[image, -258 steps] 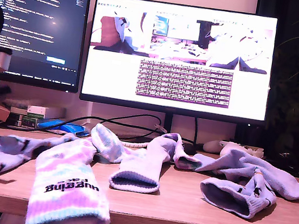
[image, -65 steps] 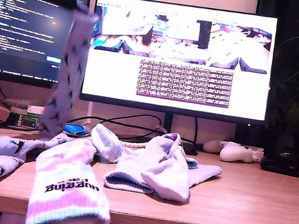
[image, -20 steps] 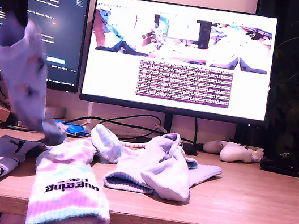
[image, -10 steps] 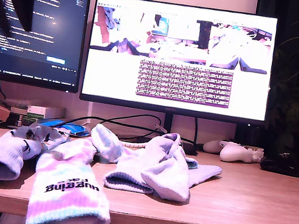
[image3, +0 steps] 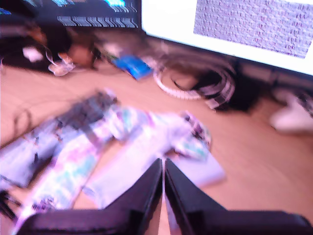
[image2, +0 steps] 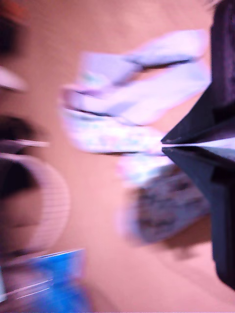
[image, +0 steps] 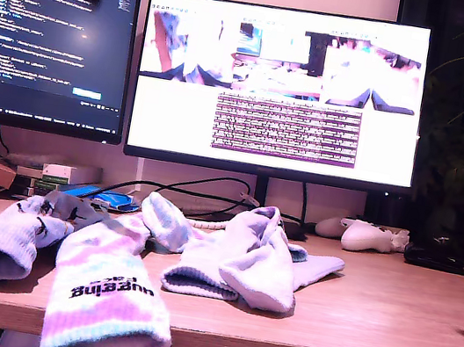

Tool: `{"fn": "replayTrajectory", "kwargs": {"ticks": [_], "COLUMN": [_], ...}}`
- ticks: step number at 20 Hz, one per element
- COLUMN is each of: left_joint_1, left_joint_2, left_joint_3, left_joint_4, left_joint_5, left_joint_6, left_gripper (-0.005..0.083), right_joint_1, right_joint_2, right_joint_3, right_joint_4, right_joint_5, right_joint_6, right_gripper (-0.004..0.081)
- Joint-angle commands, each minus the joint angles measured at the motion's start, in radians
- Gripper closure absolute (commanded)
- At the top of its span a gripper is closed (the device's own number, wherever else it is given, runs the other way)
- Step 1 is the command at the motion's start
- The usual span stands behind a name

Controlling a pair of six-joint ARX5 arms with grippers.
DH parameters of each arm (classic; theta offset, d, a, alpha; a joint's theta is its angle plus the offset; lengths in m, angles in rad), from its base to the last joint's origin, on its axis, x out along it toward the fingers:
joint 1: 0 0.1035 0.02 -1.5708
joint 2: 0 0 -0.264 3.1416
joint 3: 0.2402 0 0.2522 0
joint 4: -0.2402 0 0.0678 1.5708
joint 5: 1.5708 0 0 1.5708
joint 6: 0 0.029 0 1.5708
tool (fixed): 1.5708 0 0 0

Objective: Pair up the socks based on colour and pattern, by placing them on top of one another

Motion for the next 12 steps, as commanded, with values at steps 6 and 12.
{"fn": "replayTrajectory", "kwargs": {"ticks": [6, 12], "left_joint_1": [-0.048, -0.132], "left_joint_2": [-0.211, -0.321], "left_joint_3": [-0.426, -0.604], "left_joint_4": [0.386, 0.467], "left_joint_5": [0.024, 0.080], "left_joint_6": [0.019, 0.021], "left_gripper": [0.0794, 0.0793], "right_joint_1": [-0.122, -0.180], "right_joint_2": [0.113, 0.311], "right_joint_3": [-0.020, -0.005], "right_joint_4": [0.150, 0.130], "right_joint_5": [-0.168, -0.346], "right_joint_6": [-0.001, 0.065], "right_gripper": [0.0783, 0.0783]}}
